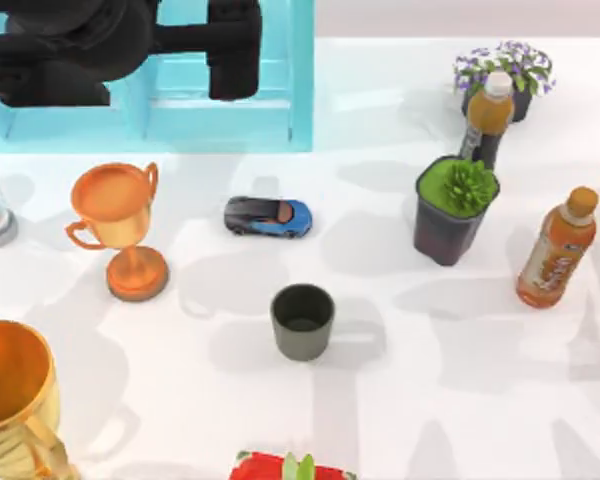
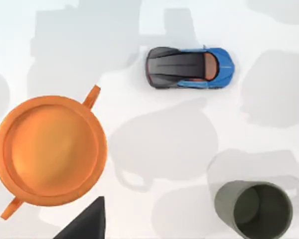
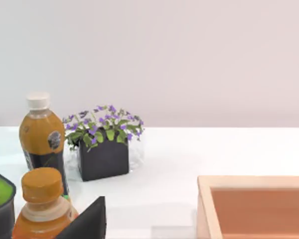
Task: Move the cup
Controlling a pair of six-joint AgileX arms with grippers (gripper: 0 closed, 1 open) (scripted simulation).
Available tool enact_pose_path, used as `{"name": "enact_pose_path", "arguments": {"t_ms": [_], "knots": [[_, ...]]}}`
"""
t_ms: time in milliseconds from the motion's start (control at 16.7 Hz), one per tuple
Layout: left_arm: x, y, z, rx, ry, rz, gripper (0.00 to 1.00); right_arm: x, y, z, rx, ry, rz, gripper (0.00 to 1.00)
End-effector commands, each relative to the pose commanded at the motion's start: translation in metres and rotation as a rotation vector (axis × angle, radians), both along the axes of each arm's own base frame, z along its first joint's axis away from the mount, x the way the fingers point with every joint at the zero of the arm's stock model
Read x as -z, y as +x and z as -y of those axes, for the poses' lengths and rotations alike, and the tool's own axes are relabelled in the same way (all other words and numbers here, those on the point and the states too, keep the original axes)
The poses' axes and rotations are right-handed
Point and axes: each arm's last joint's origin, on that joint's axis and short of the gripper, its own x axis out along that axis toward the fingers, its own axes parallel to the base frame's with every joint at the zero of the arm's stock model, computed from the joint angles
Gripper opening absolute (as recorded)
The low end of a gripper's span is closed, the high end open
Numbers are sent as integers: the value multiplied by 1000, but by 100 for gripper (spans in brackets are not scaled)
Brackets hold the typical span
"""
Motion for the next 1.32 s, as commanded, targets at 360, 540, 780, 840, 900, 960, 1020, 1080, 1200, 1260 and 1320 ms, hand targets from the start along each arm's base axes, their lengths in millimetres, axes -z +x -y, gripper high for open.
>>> {"name": "enact_pose_path", "arguments": {"t_ms": [360, 540, 780, 840, 900, 960, 1020, 1080, 1200, 1260, 1320], "knots": [[77, 26, 105, -34, 108, -346, 100, 0, 0, 0, 0, 0, 0, 100], [109, 21, 137, -61, 160, -436, 100, 0, 0, 0, 0, 0, 0, 100], [120, 18, 149, -72, 181, -466, 100, 0, 0, 0, 0, 0, 0, 100], [120, 18, 149, -72, 181, -466, 100, 0, 0, 0, 0, 0, 0, 100], [120, 18, 149, -72, 181, -466, 100, 0, 0, 0, 0, 0, 0, 100], [120, 18, 149, -72, 181, -466, 100, 0, 0, 0, 0, 0, 0, 100], [121, 19, 147, -76, 181, -465, 100, 0, 0, 0, 0, 0, 0, 100], [121, 19, 147, -75, 181, -465, 100, 0, 0, 0, 0, 0, 0, 100], [130, 20, 149, -72, 182, -466, 100, 0, 0, 0, 0, 0, 0, 100], [138, 20, 149, -72, 181, -466, 100, 0, 0, 0, 0, 0, 0, 100], [147, 21, 150, -72, 181, -466, 100, 0, 0, 0, 0, 0, 0, 100]]}}
